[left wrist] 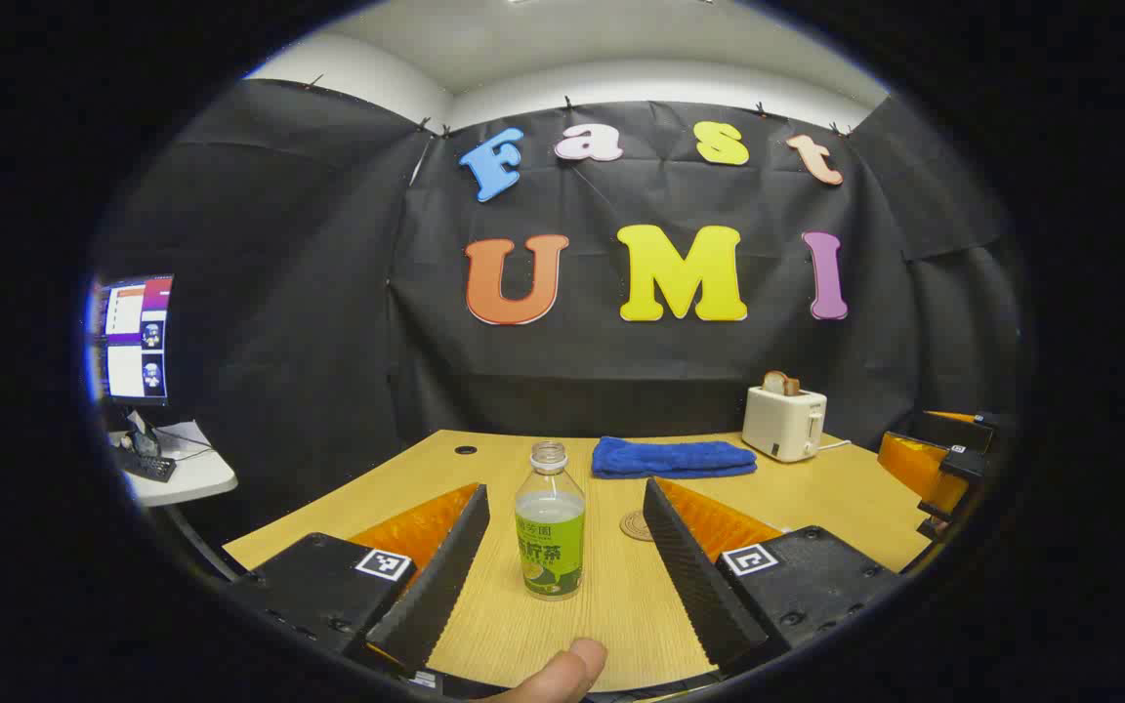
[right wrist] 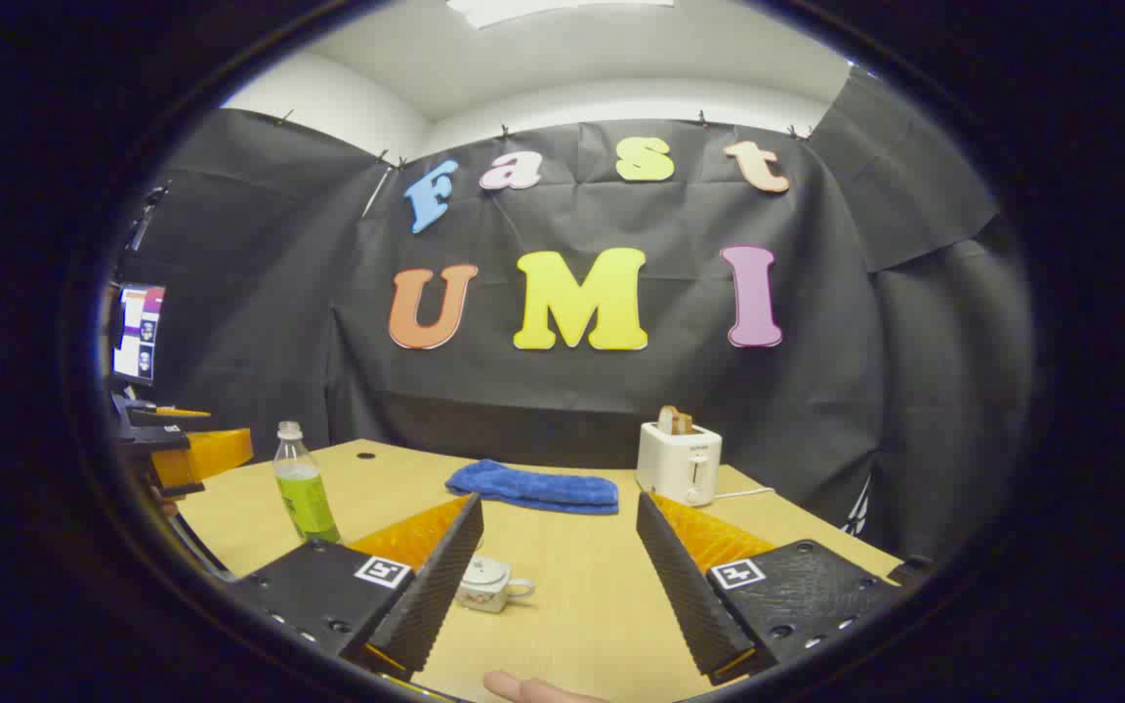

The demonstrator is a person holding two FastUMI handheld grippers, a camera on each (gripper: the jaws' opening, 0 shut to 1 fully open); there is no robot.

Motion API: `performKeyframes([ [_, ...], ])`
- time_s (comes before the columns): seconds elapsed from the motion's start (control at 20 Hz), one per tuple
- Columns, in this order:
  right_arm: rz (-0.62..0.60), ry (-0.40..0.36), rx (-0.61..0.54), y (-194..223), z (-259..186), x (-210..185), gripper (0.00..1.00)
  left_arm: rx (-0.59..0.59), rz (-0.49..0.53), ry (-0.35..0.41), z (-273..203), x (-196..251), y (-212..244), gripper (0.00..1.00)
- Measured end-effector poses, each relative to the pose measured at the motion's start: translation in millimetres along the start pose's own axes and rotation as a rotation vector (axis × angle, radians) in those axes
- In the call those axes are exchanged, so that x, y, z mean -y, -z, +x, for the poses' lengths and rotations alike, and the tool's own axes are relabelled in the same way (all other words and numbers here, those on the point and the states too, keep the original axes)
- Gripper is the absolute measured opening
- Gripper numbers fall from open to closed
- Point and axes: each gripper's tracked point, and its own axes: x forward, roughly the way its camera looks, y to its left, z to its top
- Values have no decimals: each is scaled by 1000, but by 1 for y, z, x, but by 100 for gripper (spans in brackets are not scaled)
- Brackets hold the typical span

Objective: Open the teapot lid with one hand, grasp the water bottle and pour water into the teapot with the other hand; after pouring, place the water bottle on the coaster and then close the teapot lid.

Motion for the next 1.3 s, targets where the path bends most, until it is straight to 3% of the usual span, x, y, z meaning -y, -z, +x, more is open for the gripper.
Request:
performKeyframes([
  [0.2, -13, 29, 0, 2, 3, 2, 97, -12, 16, -34, 3, -16, 4, 99],
  [0.3, 14, 1, -11, 7, 6, -6, 93, -35, 0, -32, 5, -18, 11, 99],
  [0.35, 24, -6, -23, 11, 6, -6, 98, -39, -8, -34, 7, -19, 11, 99],
  [0.4, 25, -5, -30, 12, 6, -5, 95, -40, -14, -35, 7, -21, 13, 99],
  [0.6, 5, 31, -35, 14, 11, 7, 95, -40, 8, -41, 9, -21, 15, 99],
  [1.3, 10, -15, -78, 41, 27, -15, 97, -18, 41, 0, 9, -5, 15, 99],
])
